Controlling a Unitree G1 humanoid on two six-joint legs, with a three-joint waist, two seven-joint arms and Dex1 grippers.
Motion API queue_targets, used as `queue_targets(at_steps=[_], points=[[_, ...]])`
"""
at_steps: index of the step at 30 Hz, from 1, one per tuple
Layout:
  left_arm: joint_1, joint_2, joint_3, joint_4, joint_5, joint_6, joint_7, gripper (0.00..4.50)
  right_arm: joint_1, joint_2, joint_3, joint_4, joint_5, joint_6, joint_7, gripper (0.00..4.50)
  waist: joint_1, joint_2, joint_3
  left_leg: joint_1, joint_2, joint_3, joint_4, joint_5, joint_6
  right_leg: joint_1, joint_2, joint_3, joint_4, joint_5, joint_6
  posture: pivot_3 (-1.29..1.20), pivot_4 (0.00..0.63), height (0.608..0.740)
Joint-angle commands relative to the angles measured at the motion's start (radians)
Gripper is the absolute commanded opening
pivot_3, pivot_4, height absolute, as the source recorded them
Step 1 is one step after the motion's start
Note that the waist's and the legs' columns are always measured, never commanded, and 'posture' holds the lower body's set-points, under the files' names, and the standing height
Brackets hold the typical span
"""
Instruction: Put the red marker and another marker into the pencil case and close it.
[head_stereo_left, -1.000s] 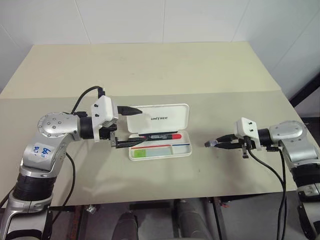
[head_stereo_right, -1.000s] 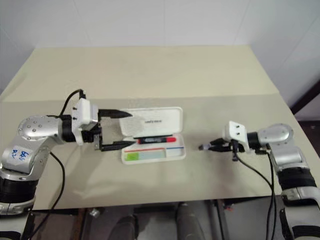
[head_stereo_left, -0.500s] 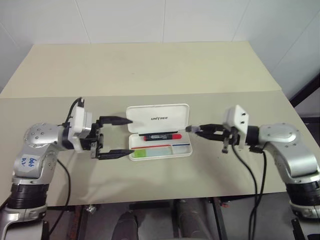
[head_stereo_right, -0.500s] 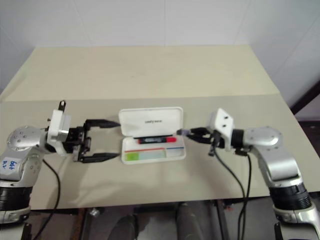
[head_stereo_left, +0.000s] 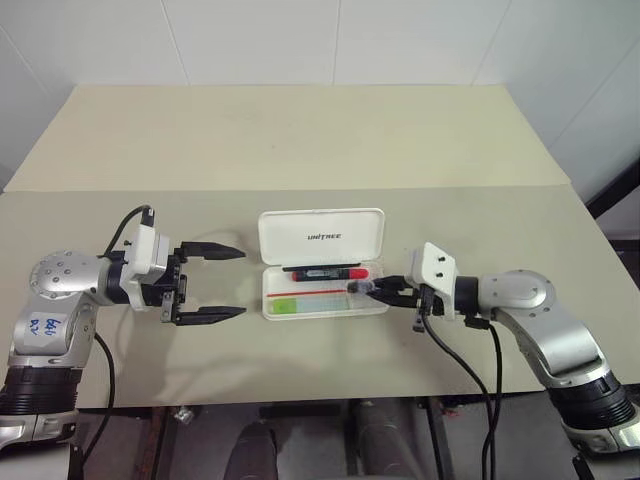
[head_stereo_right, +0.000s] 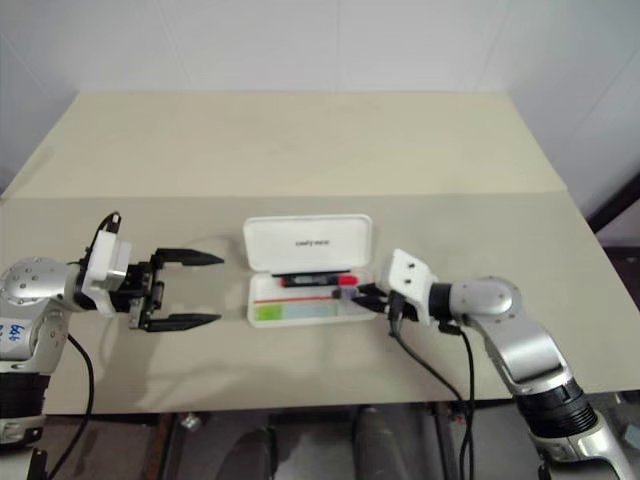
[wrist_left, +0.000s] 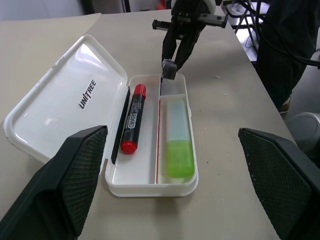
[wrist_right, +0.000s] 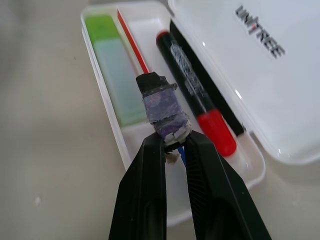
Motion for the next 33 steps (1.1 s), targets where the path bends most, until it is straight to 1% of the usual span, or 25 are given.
queue_targets(at_steps=[1, 3, 4, 6, 7, 8, 13, 14, 23, 25, 28, 33], points=[[-0.011, 0.012, 0.021, -0.017, 0.000, -0.015, 0.009, 4.50, -0.022, -0.019, 0.012, 0.006, -0.011, -0.051, 0.037, 0.26, -0.001, 0.000, 0.000, 0.000, 0.000, 0.000, 0.000, 0.000, 0.000, 0.000, 0.000, 0.000, 0.000, 0.000, 0.000, 0.00, 0.150, 0.740], [-0.012, 0.008, 0.020, -0.017, 0.001, -0.018, 0.017, 4.50, -0.020, -0.031, 0.023, -0.006, -0.001, -0.056, 0.078, 0.98, 0.000, 0.000, 0.000, 0.000, 0.000, 0.000, -0.001, 0.000, 0.000, 0.000, 0.000, 0.000, 0.000, 0.000, 0.000, 0.00, 0.150, 0.740], [-0.012, 0.007, 0.019, -0.017, 0.003, -0.019, 0.022, 4.50, -0.021, -0.028, 0.024, -0.010, 0.002, -0.059, 0.082, 1.21, 0.000, 0.000, 0.000, 0.000, 0.000, 0.000, -0.001, 0.000, 0.000, 0.000, 0.000, 0.000, 0.000, 0.000, 0.000, 0.00, 0.150, 0.740], [-0.010, 0.004, 0.016, -0.016, 0.008, -0.024, 0.028, 4.50, -0.031, -0.014, 0.022, -0.006, 0.000, -0.057, 0.072, 1.88, 0.000, 0.000, 0.000, 0.000, 0.000, 0.000, -0.001, 0.000, 0.000, 0.000, 0.000, 0.000, 0.000, 0.000, 0.000, 0.00, 0.150, 0.740], [-0.009, 0.003, 0.015, -0.017, 0.008, -0.025, 0.032, 4.50, -0.036, -0.010, 0.022, -0.004, -0.002, -0.055, 0.069, 2.35, 0.000, 0.000, 0.000, 0.000, 0.000, 0.000, -0.001, 0.000, 0.000, 0.000, 0.000, 0.000, 0.000, 0.000, 0.000, 0.00, 0.150, 0.740], [-0.008, 0.001, 0.015, -0.019, 0.008, -0.025, 0.036, 4.50, -0.041, -0.008, 0.021, -0.002, -0.005, -0.056, 0.067, 2.60, 0.000, 0.000, 0.000, 0.000, 0.000, 0.000, -0.001, 0.000, 0.000, 0.000, 0.000, 0.000, 0.000, 0.000, 0.000, 0.00, 0.150, 0.740], [-0.014, -0.007, 0.009, -0.010, 0.023, -0.034, 0.055, 4.50, -0.067, -0.012, -0.004, 0.007, 0.000, -0.058, 0.059, 4.37, 0.000, 0.000, 0.000, 0.000, 0.000, 0.000, -0.001, 0.000, 0.000, 0.000, 0.000, 0.000, 0.000, 0.000, 0.000, 0.00, 0.150, 0.740], [-0.016, -0.008, 0.004, -0.004, 0.034, -0.039, 0.062, 4.50, -0.069, -0.018, -0.012, 0.005, 0.005, -0.057, 0.062, 4.48, 0.000, 0.000, 0.000, 0.000, 0.000, 0.000, -0.001, 0.000, 0.000, 0.000, 0.000, 0.000, 0.000, 0.000, 0.000, 0.00, 0.150, 0.740], [-0.063, -0.039, -0.021, 0.038, 0.059, -0.077, 0.075, 4.50, -0.065, -0.029, -0.059, -0.019, 0.030, -0.054, 0.056, 4.48, 0.002, 0.000, 0.000, 0.000, 0.000, 0.000, -0.002, 0.000, 0.000, -0.001, 0.000, 0.000, 0.000, 0.000, 0.000, 0.00, 0.150, 0.740], [-0.103, -0.065, -0.012, 0.054, 0.057, -0.083, 0.105, 4.50, -0.055, -0.013, -0.102, -0.051, 0.079, -0.036, 0.039, 4.48, 0.004, 0.000, 0.000, 0.000, 0.000, 0.000, -0.001, 0.000, 0.000, -0.001, 0.000, 0.000, 0.000, 0.000, 0.000, 0.00, 0.150, 0.740], [-0.131, -0.076, -0.007, 0.084, 0.063, -0.082, 0.118, 4.50, -0.029, 0.001, -0.173, -0.094, 0.183, -0.008, 0.042, 4.48, 0.005, 0.000, 0.000, 0.000, 0.000, 0.000, -0.002, 0.000, 0.000, -0.001, 0.000, -0.001, 0.001, 0.001, 0.002, 0.00, 0.150, 0.740], [-0.222, -0.107, 0.001, 0.210, 0.072, -0.129, 0.133, 4.50, 0.046, 0.005, -0.299, -0.115, 0.370, 0.009, 0.093, 4.48, 0.005, 0.000, 0.000, 0.000, 0.000, 0.000, -0.003, 0.000, 0.000, -0.001, 0.000, -0.001, 0.001, 0.002, 0.005, 0.00, 0.150, 0.740]])
